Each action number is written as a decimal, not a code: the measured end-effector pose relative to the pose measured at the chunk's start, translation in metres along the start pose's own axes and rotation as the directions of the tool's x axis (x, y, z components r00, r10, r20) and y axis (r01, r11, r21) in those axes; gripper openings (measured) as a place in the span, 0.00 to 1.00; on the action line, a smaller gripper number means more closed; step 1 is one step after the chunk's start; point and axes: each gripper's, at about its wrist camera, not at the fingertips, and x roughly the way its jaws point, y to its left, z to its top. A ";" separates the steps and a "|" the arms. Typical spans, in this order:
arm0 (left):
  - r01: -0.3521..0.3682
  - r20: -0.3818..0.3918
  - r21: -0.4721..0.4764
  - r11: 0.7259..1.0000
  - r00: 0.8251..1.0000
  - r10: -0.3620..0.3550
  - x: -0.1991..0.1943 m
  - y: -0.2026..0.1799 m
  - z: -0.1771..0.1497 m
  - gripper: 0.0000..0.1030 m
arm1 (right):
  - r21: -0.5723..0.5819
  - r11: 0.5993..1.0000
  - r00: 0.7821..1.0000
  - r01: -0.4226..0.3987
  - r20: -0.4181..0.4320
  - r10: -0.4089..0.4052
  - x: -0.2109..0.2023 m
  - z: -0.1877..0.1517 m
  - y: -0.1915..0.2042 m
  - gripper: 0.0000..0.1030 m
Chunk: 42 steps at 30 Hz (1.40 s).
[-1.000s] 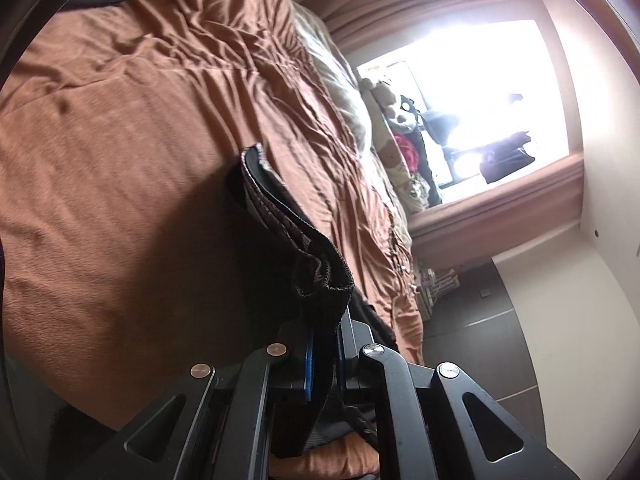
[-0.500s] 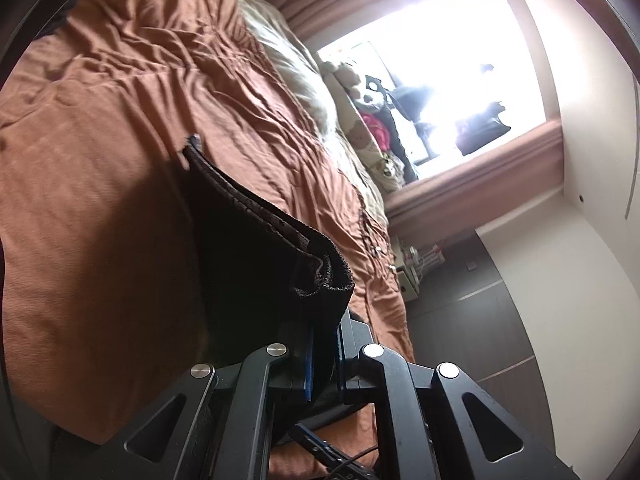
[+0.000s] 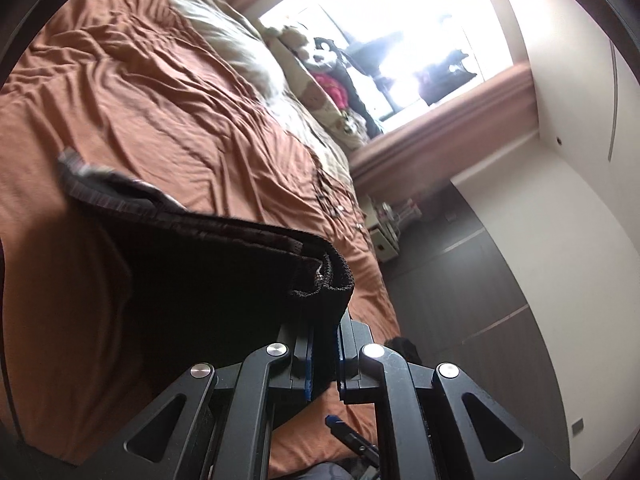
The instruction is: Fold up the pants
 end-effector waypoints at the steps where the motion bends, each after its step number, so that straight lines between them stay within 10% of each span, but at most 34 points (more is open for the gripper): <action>1: 0.003 -0.014 0.009 1.000 1.000 -0.003 0.008 -0.006 -0.002 0.08 | 0.006 1.000 1.000 -0.002 0.009 0.002 -0.006 0.000 -0.002 0.53; 26: -0.009 -0.250 -0.019 1.000 0.968 0.004 0.141 -0.026 -0.088 0.08 | 0.110 0.989 0.994 0.104 0.034 -0.108 -0.079 0.002 -0.076 0.53; 33: 0.002 -0.288 -0.057 0.998 0.957 -0.018 0.140 -0.012 -0.090 0.75 | 0.105 0.988 0.994 0.109 0.015 -0.111 -0.077 0.004 -0.071 0.64; 42: -0.051 -0.170 -0.067 0.996 0.985 0.039 0.075 0.023 -0.054 0.95 | 0.057 0.991 0.992 0.123 0.005 -0.123 -0.056 0.007 -0.049 0.70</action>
